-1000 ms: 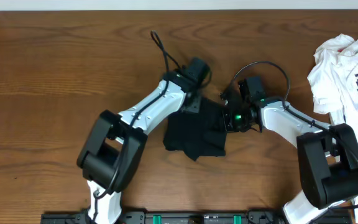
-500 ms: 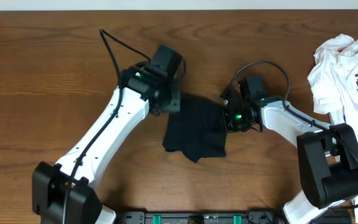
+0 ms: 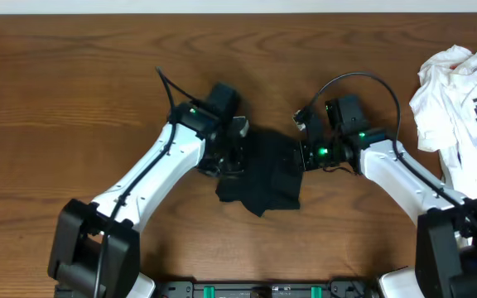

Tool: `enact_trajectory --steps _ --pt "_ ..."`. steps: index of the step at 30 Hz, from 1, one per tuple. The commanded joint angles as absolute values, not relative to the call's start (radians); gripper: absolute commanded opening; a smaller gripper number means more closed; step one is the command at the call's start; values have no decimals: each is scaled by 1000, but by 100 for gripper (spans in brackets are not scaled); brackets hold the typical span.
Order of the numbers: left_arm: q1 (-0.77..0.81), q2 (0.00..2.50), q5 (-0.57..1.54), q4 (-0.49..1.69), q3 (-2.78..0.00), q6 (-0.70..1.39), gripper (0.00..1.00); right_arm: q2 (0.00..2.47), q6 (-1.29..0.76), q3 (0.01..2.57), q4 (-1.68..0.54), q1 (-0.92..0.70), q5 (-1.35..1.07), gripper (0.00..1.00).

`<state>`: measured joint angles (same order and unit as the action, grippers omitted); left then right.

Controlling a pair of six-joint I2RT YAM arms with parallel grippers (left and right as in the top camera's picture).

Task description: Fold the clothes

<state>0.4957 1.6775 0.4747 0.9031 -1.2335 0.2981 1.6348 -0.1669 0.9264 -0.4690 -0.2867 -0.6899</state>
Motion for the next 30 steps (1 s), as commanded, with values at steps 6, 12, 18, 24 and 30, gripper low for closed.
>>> enact_trajectory --steps 6,12,18,24,30 --pt "497 1682 682 704 -1051 286 6 1671 -133 934 -403 -295 -564 1" --pt "497 1682 700 620 -941 294 6 1726 -133 933 -401 -295 -496 1" --pt "499 1683 636 514 -857 305 6 1835 -133 933 -376 -295 -492 1" --pt "499 1684 530 508 -824 331 6 1932 -133 933 -378 -294 -445 1" --pt "499 1649 601 530 -879 332 6 1882 -134 933 -385 -295 -452 1"
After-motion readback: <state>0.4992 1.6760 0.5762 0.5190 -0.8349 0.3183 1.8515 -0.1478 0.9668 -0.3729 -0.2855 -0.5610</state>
